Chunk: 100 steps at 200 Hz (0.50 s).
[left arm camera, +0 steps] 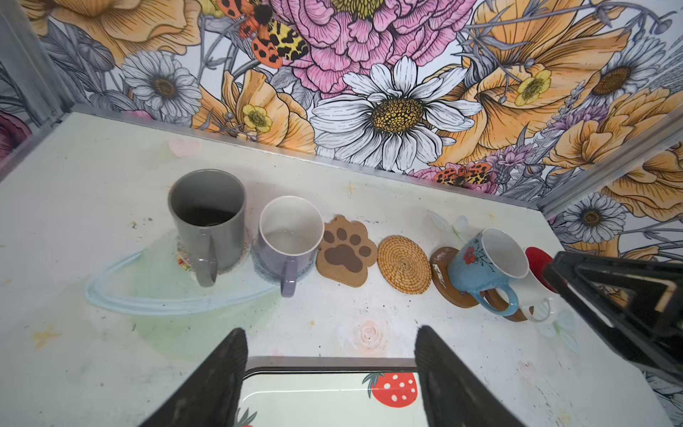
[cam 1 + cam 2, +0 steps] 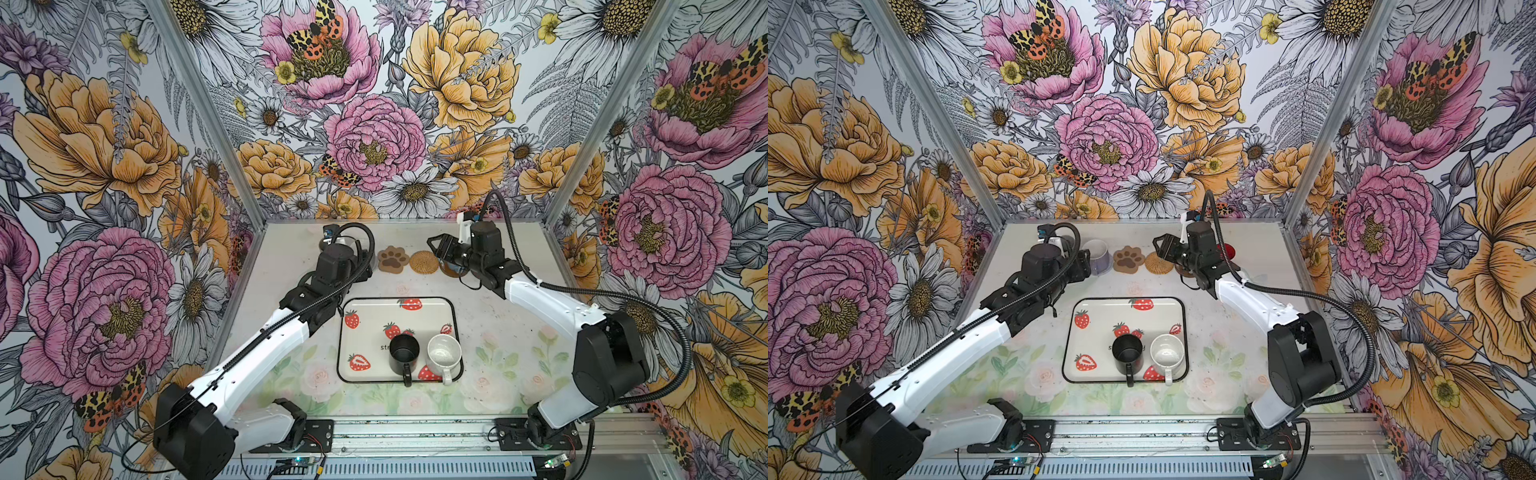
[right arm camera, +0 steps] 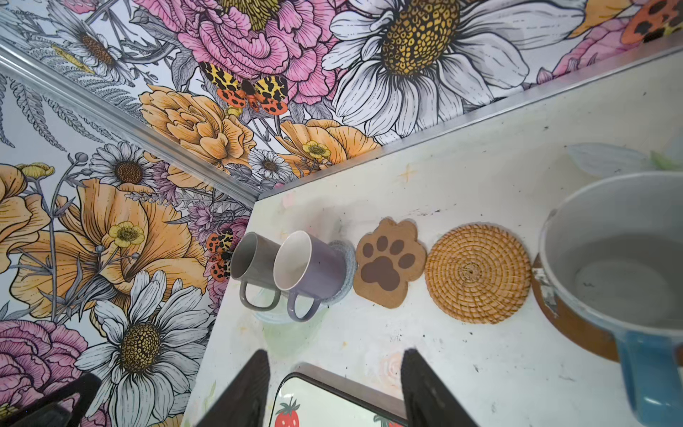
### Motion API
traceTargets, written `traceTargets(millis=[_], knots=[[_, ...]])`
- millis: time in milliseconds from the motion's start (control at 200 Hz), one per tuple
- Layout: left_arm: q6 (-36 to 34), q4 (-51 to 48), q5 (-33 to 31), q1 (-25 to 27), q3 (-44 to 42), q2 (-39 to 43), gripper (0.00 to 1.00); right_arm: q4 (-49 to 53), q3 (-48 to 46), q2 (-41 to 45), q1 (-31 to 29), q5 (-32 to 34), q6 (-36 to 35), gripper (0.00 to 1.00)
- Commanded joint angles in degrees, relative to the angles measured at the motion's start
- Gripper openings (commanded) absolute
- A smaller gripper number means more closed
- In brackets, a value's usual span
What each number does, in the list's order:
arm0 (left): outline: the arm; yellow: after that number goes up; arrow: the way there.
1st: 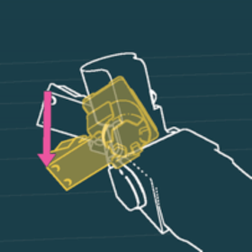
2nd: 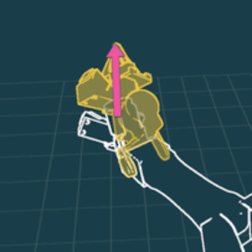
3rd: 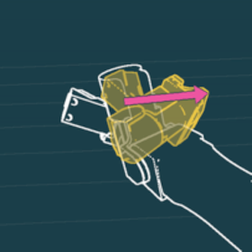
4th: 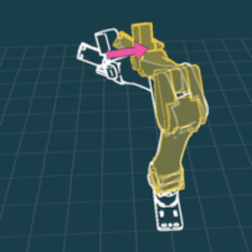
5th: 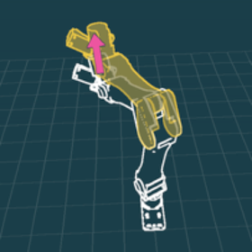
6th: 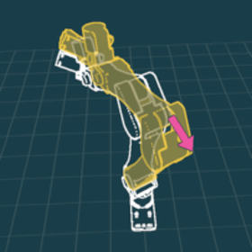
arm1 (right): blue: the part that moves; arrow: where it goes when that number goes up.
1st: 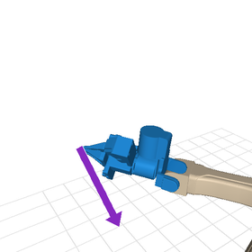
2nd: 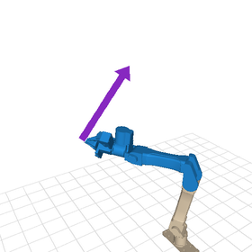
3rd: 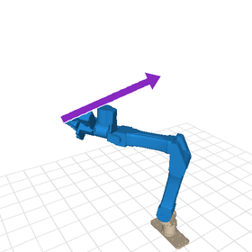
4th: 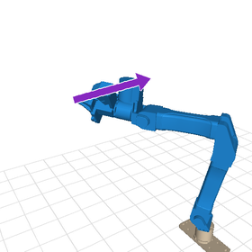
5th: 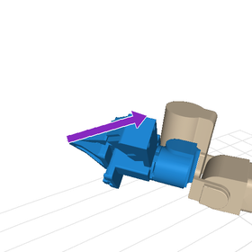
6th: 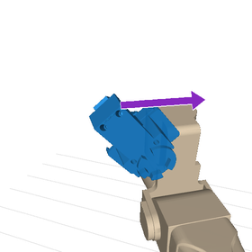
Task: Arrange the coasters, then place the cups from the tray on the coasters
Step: 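Open and raise the left gripper away from the purple-handled mug, then move the right gripper over the white speckled mug on the tray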
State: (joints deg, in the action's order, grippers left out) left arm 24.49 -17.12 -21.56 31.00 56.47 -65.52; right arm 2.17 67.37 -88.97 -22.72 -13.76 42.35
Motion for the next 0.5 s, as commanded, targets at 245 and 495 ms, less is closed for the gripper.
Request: traceTargets(millis=[245, 495], knots=[[1.0, 7.0, 1.8, -6.9, -11.0, 8.9, 0.78, 9.3, -0.6, 11.2, -3.3, 1.9, -7.6, 0.57], [1.1, 6.1, 3.6, -9.3, -12.8, 11.2, 0.79, 19.7, -3.8, 20.1, -6.6, 9.9, -9.9, 0.57]])
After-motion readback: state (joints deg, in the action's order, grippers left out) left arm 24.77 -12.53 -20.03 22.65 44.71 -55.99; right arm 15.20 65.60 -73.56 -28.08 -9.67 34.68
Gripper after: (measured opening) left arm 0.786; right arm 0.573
